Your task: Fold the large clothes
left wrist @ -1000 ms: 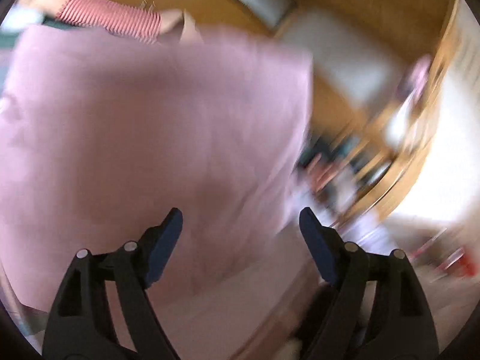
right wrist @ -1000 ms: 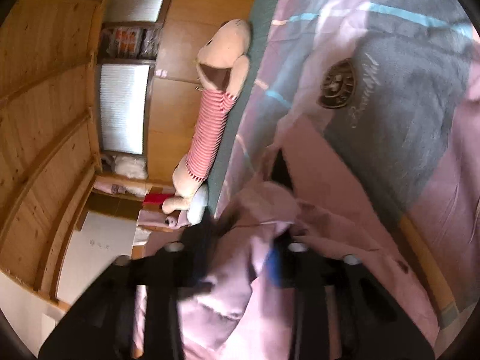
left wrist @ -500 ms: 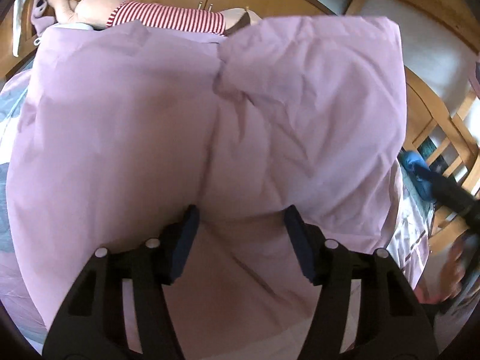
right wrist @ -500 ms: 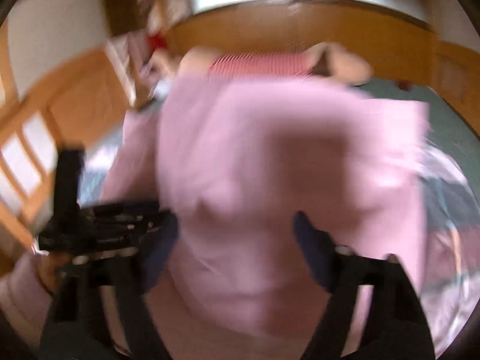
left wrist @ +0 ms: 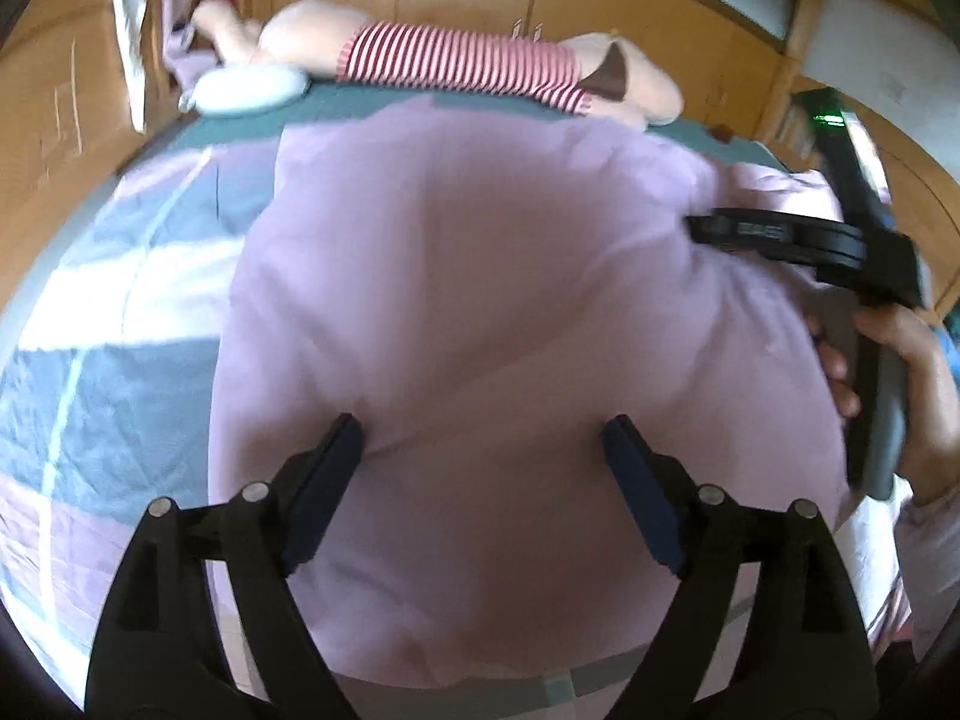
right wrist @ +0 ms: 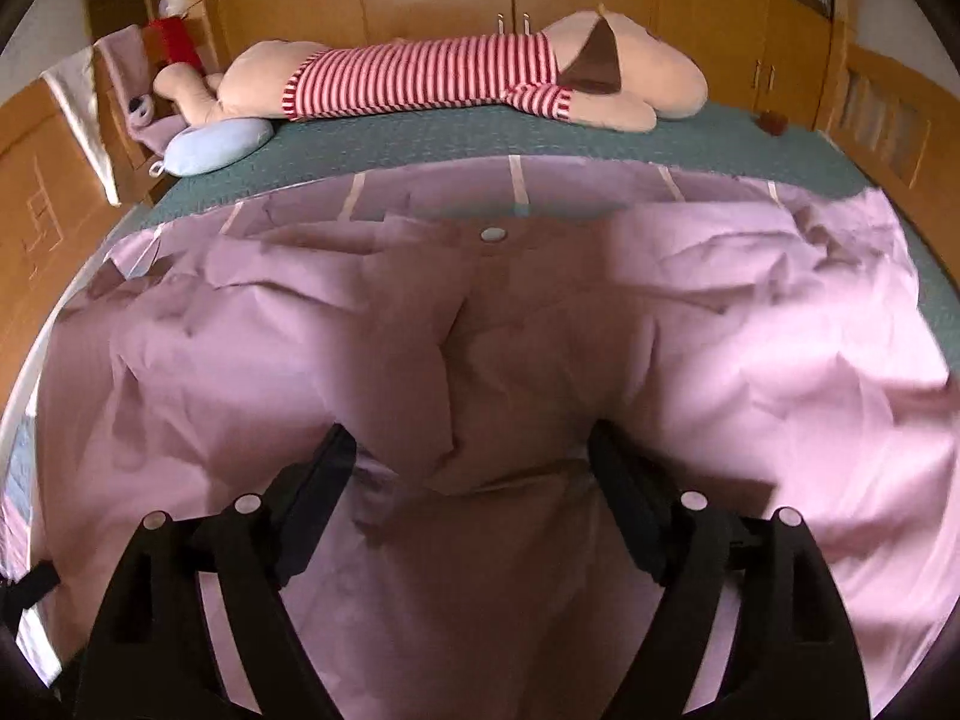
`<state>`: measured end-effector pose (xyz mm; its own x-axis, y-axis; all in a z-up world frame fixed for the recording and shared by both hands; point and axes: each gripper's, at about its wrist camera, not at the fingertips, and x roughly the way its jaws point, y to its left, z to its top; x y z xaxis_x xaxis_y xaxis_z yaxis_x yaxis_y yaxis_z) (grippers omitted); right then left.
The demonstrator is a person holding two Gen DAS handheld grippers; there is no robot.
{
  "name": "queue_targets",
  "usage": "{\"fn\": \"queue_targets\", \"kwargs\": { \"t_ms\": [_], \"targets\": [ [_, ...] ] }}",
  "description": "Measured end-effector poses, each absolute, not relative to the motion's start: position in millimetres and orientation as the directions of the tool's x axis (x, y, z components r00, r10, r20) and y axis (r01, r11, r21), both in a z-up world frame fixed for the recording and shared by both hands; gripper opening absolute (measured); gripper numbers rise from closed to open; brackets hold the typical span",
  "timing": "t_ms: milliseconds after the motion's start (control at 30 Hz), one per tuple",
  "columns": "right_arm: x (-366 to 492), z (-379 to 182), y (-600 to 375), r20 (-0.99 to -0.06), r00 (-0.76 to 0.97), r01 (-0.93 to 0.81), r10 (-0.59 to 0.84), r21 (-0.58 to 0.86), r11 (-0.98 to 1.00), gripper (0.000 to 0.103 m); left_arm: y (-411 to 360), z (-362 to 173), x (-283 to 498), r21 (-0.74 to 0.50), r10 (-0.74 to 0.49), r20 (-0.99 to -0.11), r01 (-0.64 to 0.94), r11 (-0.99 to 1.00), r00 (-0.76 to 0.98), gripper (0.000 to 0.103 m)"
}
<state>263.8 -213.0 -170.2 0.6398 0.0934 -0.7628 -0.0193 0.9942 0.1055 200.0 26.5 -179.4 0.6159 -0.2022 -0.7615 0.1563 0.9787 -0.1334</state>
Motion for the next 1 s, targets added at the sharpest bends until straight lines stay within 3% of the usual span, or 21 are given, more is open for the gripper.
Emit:
{"fn": "queue_targets", "kwargs": {
  "t_ms": [100,167,233,300,367,433,567,633,733,833,967,1000],
  "targets": [
    [244,-151,-242,-0.670,0.726,-0.032,0.155,0.192,0.981,0.080,39,-184,202,-0.123,-0.177,-0.770,0.130,0.984,0.612,0.088],
    [238,-147,-271,-0.652,0.750,0.016,0.111,0.185,0.983,0.080,43,-184,203,-0.116,-0.163,-0.772,0.117,0.986,0.615,0.088],
    [243,-157,-320,-0.699,0.710,0.185,-0.087,0.066,0.980,0.075,46,-185,208,-0.122,-0.151,-0.775,0.089,0.988,0.613,0.088],
    [242,-166,-384,-0.721,0.672,0.324,-0.171,0.078,0.943,0.075,54,-187,214,-0.135,-0.147,-0.778,0.066,0.989,0.611,0.088],
    [232,-173,-442,-0.756,0.568,0.522,-0.327,0.023,0.853,0.083,60,-187,218,-0.116,-0.109,-0.786,0.027,0.993,0.608,0.088],
    [215,-170,-472,-0.753,0.576,0.572,-0.318,0.094,0.815,0.086,71,-189,229,-0.133,-0.101,-0.790,-0.007,0.991,0.605,0.088],
    [200,-129,-437,-0.649,0.709,0.454,-0.275,0.121,0.883,0.086,86,-184,228,-0.200,-0.131,-0.777,-0.044,0.979,0.615,0.088],
    [204,-106,-380,-0.619,0.777,0.260,-0.112,0.153,0.953,0.086,87,-183,228,-0.206,-0.129,-0.778,-0.055,0.977,0.614,0.088],
    [218,-92,-272,-0.671,0.720,-0.068,0.177,0.186,0.980,0.086,92,-188,231,-0.219,-0.127,-0.791,-0.084,0.972,0.599,0.088],
    [228,-100,-170,-0.720,0.602,-0.297,0.346,0.201,0.933,0.086,98,-192,232,-0.243,-0.135,-0.799,-0.110,0.964,0.585,0.091],
    [266,-141,-83,-0.768,0.441,-0.370,0.465,0.317,0.873,0.086,99,-192,230,-0.246,-0.139,-0.807,-0.113,0.963,0.574,0.092],
    [279,-149,-70,-0.787,0.451,-0.344,0.421,0.282,0.896,0.086,99,-192,230,-0.243,-0.139,-0.809,-0.111,0.964,0.571,0.092]
  ]
}}
